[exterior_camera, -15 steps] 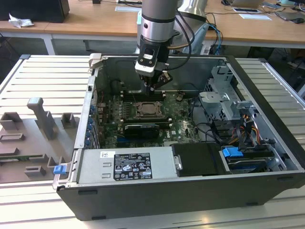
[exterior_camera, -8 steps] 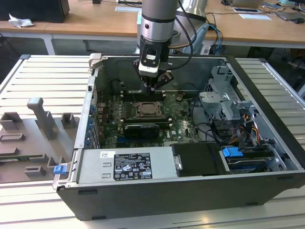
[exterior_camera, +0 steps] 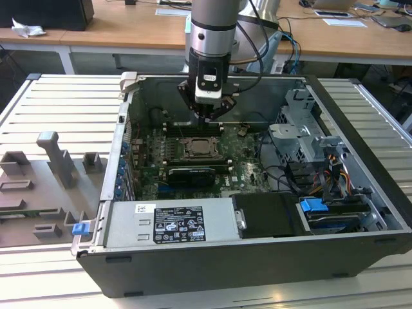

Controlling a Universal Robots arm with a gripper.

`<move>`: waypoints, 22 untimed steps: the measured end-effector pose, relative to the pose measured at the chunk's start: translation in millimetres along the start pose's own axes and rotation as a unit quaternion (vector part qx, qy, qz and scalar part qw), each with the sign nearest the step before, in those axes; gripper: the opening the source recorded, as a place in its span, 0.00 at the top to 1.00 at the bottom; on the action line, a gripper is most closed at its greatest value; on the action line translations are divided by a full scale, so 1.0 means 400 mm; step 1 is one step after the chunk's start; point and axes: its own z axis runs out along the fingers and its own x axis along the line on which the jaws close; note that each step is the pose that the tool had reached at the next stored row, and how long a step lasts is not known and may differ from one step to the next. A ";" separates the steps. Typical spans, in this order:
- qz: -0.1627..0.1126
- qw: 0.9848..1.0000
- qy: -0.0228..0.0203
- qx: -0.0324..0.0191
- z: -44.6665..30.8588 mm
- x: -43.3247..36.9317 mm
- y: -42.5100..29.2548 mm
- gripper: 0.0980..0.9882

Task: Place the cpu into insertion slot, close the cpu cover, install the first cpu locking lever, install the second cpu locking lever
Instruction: 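Install the first cpu locking lever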

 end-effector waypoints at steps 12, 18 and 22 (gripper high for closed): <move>-0.085 0.996 -0.002 0.000 -0.012 0.000 0.000 0.99; -0.143 0.990 -0.003 -0.001 -0.011 0.000 0.000 0.99; -0.176 0.984 -0.004 0.000 -0.011 0.000 0.000 0.99</move>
